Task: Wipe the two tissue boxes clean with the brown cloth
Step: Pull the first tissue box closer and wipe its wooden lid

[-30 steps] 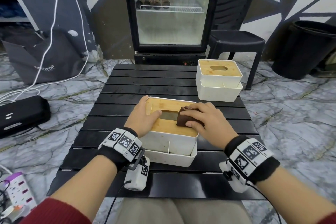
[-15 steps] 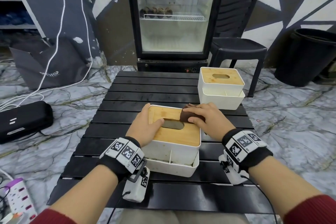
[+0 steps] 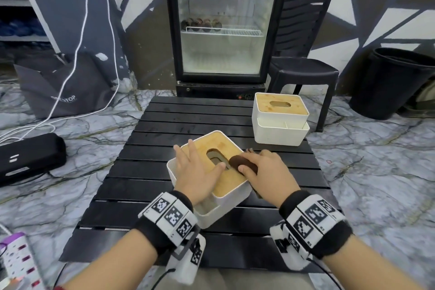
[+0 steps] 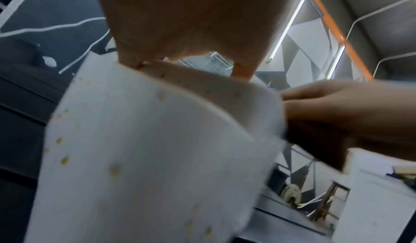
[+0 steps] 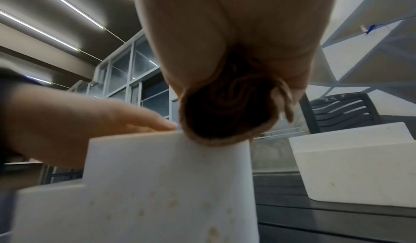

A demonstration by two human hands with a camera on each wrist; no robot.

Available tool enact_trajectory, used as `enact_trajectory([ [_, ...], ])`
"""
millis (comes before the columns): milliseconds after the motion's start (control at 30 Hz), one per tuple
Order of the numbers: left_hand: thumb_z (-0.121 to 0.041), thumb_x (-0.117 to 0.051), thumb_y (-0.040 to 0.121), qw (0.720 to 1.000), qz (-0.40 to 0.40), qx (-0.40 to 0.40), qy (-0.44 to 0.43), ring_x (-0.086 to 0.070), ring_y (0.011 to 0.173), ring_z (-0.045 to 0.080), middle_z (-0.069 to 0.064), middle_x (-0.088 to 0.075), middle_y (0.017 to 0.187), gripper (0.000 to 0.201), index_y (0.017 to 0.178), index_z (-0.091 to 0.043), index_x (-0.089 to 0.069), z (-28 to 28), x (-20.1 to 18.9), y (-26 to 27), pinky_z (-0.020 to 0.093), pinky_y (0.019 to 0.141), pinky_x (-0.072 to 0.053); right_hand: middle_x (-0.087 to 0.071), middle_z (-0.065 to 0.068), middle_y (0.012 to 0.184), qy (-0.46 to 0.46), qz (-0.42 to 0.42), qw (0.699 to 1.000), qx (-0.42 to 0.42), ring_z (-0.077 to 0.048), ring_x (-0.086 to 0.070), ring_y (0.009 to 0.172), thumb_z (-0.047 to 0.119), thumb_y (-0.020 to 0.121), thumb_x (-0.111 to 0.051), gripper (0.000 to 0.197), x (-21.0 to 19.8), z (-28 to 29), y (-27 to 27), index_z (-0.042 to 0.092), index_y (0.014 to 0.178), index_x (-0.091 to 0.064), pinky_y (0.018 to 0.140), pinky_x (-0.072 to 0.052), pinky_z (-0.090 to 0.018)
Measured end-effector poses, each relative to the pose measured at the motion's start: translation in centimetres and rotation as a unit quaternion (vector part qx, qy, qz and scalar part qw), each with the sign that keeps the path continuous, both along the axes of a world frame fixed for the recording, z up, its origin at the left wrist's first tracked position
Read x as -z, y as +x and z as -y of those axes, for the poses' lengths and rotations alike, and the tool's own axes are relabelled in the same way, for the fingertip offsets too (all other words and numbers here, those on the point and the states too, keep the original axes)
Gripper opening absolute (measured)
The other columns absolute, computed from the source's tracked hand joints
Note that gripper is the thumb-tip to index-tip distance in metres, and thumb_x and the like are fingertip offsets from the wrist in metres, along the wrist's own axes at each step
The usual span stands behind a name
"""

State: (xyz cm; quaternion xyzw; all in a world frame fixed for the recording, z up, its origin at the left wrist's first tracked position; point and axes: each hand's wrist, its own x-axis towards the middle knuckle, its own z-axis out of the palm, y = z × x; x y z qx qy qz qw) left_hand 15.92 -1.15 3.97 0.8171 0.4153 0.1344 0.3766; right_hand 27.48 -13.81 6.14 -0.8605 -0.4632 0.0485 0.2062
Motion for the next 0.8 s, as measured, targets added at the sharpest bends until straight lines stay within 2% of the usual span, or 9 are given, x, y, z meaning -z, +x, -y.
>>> enact_trajectory([
  [133,-0.051,-0.054,0.088,0.999,0.016,0.029,0.004,0.001,0.146,0.027,0.013,0.013,0.158,0.095,0.15,-0.016,0.009,-1.9,-0.6,0.1,0.041,0.115,-0.012,-0.051,0.002,0.092,-0.002,-0.013,0.997,-0.074,-0.015,-0.047,0.096,0.043,0.088,-0.05,0.029,-0.8,1.4,-1.2,0.04,0.117,-0.055,0.083,-0.044,-0.031],
  [233,-0.046,-0.057,0.088,0.999,0.031,0.017,-0.014,-0.014,0.144,0.027,0.012,-0.006,0.158,0.093,0.15,-0.012,0.004,-2.3,-0.6,0.1,0.042,0.114,-0.02,-0.048,0.005,0.107,0.039,-0.011,0.995,-0.093,-0.01,-0.041,0.103,0.041,0.089,-0.051,0.031,-1.1,1.4,-0.8,0.041,0.119,-0.054,0.091,-0.04,-0.026],
  [300,-0.041,-0.061,0.086,0.998,0.053,0.014,-0.019,-0.039,0.13,0.028,0.014,-0.033,0.147,0.083,0.145,-0.009,-0.013,-1.6,-0.2,0.2,0.043,0.107,-0.035,-0.043,0.006,0.118,0.041,-0.002,0.994,-0.106,-0.011,-0.039,0.109,0.038,0.089,-0.052,0.031,-0.9,1.4,-0.6,0.038,0.121,-0.054,0.096,-0.038,-0.027],
  [367,-0.038,-0.064,0.084,0.998,0.06,0.001,0.011,-0.048,0.116,0.026,0.011,-0.045,0.132,0.072,0.136,-0.009,-0.025,-1.1,0.2,0.2,0.039,0.097,-0.043,-0.045,0.006,0.122,0.022,0.023,0.992,-0.121,-0.014,-0.039,0.11,0.038,0.09,-0.05,0.032,-0.4,1.5,-0.6,0.037,0.122,-0.053,0.097,-0.038,-0.032],
  [500,-0.032,-0.059,0.088,0.998,0.041,0.025,0.046,-0.051,0.112,0.025,0.012,-0.043,0.134,0.07,0.142,-0.007,-0.02,-1.7,0.5,0.6,0.039,0.092,-0.046,-0.054,0.005,0.117,0.052,0.052,0.983,-0.166,-0.017,-0.043,0.098,0.039,0.088,-0.053,0.03,0.5,2.1,-1.4,0.033,0.117,-0.058,0.087,-0.041,-0.034],
  [567,-0.031,-0.056,0.091,0.996,0.032,0.07,0.047,-0.053,0.102,0.018,0.009,-0.041,0.134,0.063,0.14,-0.009,-0.023,-2.3,0.3,1.0,0.027,0.078,-0.047,-0.056,0.005,0.113,0.069,0.061,0.98,-0.176,-0.017,-0.044,0.095,0.04,0.088,-0.053,0.03,1.0,2.4,-1.9,0.031,0.115,-0.06,0.083,-0.042,-0.033],
  [600,-0.03,-0.056,0.091,0.994,0.031,0.094,0.052,-0.051,0.097,0.013,0.007,-0.041,0.133,0.058,0.138,-0.013,-0.025,-2.6,0.2,1.1,0.02,0.07,-0.042,-0.057,0.005,0.112,0.074,0.06,0.98,-0.176,-0.017,-0.045,0.094,0.04,0.088,-0.053,0.03,1.1,2.4,-2.0,0.031,0.115,-0.06,0.082,-0.042,-0.033],
  [633,-0.03,-0.056,0.092,0.991,0.031,0.114,0.057,-0.049,0.096,0.01,0.004,-0.04,0.132,0.055,0.137,-0.016,-0.027,-2.7,0.1,1.3,0.018,0.068,-0.038,-0.057,0.005,0.112,0.077,0.058,0.98,-0.174,-0.016,-0.045,0.093,0.039,0.088,-0.053,0.029,1.2,2.3,-2.1,0.032,0.115,-0.06,0.082,-0.042,-0.033],
  [800,-0.031,-0.056,0.091,0.987,0.02,0.15,0.059,-0.051,0.107,0.016,0.004,-0.041,0.135,0.059,0.141,-0.021,-0.026,-3.5,0.0,1.9,0.027,0.082,-0.038,-0.055,0.003,0.111,0.101,0.02,0.983,-0.15,-0.018,-0.044,0.095,0.034,0.087,-0.057,0.027,1.5,1.2,-0.8,0.032,0.114,-0.062,0.085,-0.043,-0.038],
])
